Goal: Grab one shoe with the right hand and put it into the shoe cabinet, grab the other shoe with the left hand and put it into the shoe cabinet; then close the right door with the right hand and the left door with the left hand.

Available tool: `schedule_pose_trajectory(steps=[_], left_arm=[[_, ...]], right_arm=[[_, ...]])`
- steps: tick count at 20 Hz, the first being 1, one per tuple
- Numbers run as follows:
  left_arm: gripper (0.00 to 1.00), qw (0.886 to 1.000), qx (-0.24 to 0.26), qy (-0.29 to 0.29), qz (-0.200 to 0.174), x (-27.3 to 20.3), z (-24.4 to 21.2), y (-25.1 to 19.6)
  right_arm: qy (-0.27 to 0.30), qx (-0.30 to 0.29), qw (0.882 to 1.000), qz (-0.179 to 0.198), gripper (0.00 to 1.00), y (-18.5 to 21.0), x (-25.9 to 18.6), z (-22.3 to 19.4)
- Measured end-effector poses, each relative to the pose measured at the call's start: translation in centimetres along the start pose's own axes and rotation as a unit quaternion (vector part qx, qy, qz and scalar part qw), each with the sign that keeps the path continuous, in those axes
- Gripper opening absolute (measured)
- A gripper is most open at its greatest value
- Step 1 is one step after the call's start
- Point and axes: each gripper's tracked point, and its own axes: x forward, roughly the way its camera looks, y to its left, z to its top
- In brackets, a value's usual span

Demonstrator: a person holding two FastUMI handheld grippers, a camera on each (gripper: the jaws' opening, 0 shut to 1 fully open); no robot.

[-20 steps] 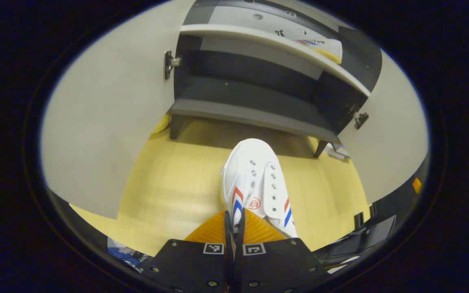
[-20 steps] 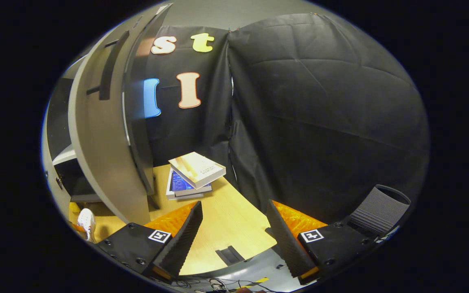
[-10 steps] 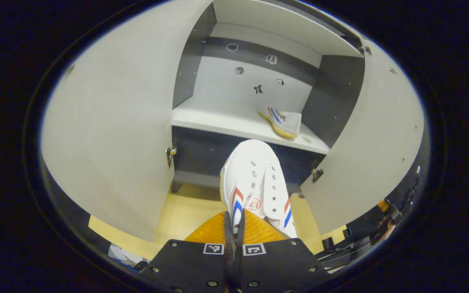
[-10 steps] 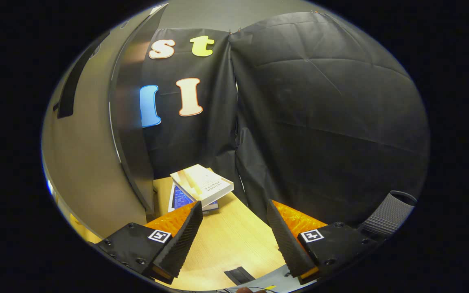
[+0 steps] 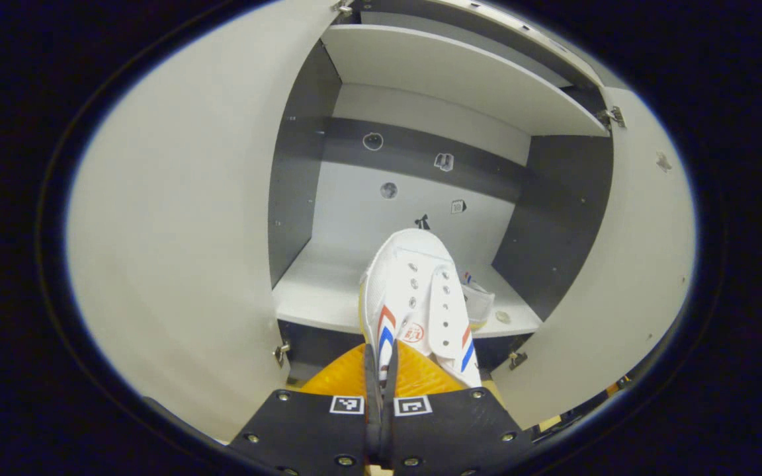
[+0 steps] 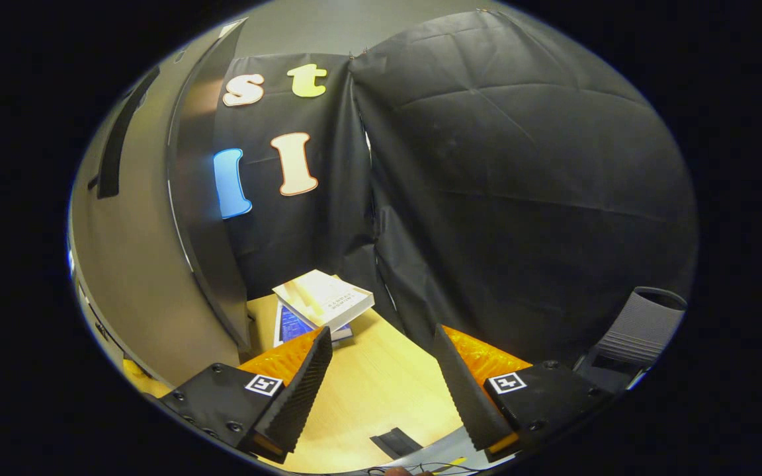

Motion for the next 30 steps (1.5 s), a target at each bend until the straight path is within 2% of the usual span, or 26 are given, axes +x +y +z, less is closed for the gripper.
schedule_pose_trajectory(steps=[3,4,8,12,13,14,15,16,17,18,19,20,23,24,26,27,28,30], left_arm=[[0.01,1.000,-0.003,-0.024,0.005,0.1,0.0,0.0],[0.01,1.000,0.002,-0.029,0.007,0.1,0.0,0.0],[0.00,0.999,-0.004,-0.049,0.012,0.2,-0.1,0.0],[0.01,0.999,0.000,-0.031,0.006,0.1,0.0,0.0],[0.01,0.999,0.008,-0.031,0.006,0.3,0.0,0.0],[0.01,0.999,0.015,-0.031,0.008,0.4,0.1,0.1],[0.01,0.999,0.017,-0.029,0.013,0.1,0.0,0.1],[0.01,0.999,0.013,-0.024,0.022,-0.1,0.0,0.2],[0.01,0.999,0.007,-0.017,0.027,-0.1,-0.1,0.1],[0.01,1.000,0.001,-0.011,0.027,-0.3,-0.2,0.0],[0.01,1.000,-0.002,-0.002,0.023,-0.2,-0.3,0.0],[0.01,1.000,0.002,0.006,0.017,-0.2,-0.2,0.0],[0.02,0.999,0.025,0.025,0.020,-0.5,-0.1,0.6],[0.01,0.999,0.026,0.028,0.021,-0.4,-0.4,0.7],[0.01,0.999,0.027,0.033,0.020,-0.6,-0.4,0.8],[0.02,0.999,0.029,0.037,0.023,-0.5,-0.4,1.0],[0.00,0.998,0.030,0.039,0.026,-0.5,-0.6,1.1],[0.05,0.998,0.030,0.040,0.032,-0.5,-0.7,1.4]], right_arm=[[-0.015,-0.004,1.000,-0.015,0.92,-1.7,-0.8,0.3],[-0.018,-0.002,1.000,-0.020,0.97,-2.3,-1.0,0.5],[-0.028,0.011,0.998,-0.048,0.97,-5.1,-1.7,1.2],[-0.043,0.028,0.997,-0.055,0.97,-6.3,-2.6,2.3],[-0.048,0.030,0.997,-0.054,0.92,-6.5,-2.8,2.5],[-0.051,0.030,0.997,-0.056,0.97,-6.7,-3.0,2.6],[-0.053,0.030,0.996,-0.059,0.92,-7.0,-3.1,2.5],[-0.053,0.029,0.996,-0.061,0.97,-7.2,-3.3,2.5],[-0.052,0.029,0.996,-0.064,0.92,-7.3,-3.3,2.3],[-0.052,0.030,0.996,-0.068,0.92,-7.5,-3.3,2.2],[-0.051,0.031,0.996,-0.071,0.97,-7.6,-3.4,2.0],[-0.048,0.032,0.996,-0.074,0.92,-7.7,-3.5,1.8],[-0.040,0.037,0.995,-0.078,0.92,-7.8,-3.3,1.4],[-0.040,0.040,0.995,-0.079,0.97,-7.7,-3.3,1.4],[-0.042,0.045,0.995,-0.080,0.97,-7.6,-3.1,1.7],[-0.043,0.045,0.995,-0.080,0.92,-7.4,-3.0,1.7],[-0.043,0.044,0.995,-0.079,0.97,-7.3,-2.9,1.7],[-0.039,0.039,0.996,-0.075,0.97,-7.0,-2.9,1.5]])
